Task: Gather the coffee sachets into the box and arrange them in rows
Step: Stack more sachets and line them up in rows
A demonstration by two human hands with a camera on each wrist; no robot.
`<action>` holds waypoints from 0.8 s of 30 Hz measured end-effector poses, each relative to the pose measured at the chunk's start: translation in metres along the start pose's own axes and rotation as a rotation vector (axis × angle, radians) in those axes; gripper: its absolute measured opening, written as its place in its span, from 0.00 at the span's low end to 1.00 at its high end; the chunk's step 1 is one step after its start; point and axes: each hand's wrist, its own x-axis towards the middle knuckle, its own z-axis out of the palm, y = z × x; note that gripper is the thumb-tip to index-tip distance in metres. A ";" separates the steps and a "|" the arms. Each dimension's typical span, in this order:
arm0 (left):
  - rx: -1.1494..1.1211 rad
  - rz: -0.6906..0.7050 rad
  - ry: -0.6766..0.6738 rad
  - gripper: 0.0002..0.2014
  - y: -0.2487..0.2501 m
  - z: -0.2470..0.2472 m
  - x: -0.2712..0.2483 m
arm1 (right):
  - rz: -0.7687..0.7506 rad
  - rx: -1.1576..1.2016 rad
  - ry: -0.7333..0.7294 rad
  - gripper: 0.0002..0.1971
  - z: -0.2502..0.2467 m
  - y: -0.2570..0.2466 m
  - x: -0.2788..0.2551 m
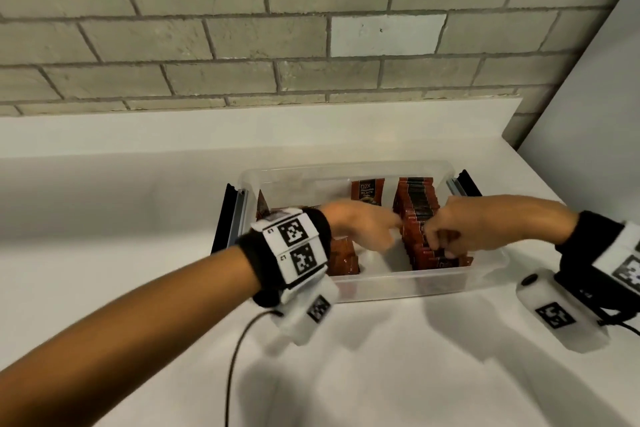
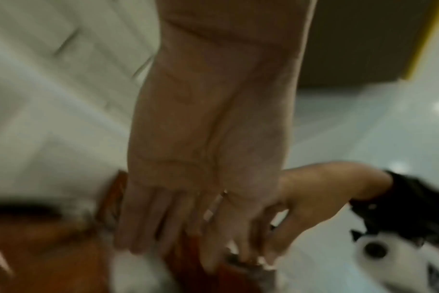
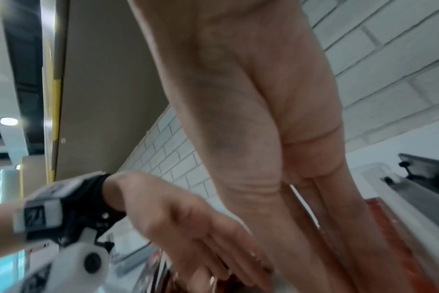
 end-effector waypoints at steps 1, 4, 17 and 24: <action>0.145 -0.011 -0.069 0.32 -0.008 -0.005 -0.004 | -0.009 0.034 0.007 0.07 -0.006 0.002 -0.001; 0.413 -0.052 -0.246 0.37 -0.025 -0.012 -0.012 | -0.060 0.097 0.067 0.09 -0.025 -0.001 0.001; 0.630 -0.005 -0.192 0.29 -0.043 -0.014 -0.014 | 0.053 0.534 -0.125 0.18 -0.027 -0.043 0.100; 0.305 0.054 -0.004 0.17 -0.073 -0.031 -0.043 | 0.180 0.917 -0.101 0.14 -0.021 -0.055 0.128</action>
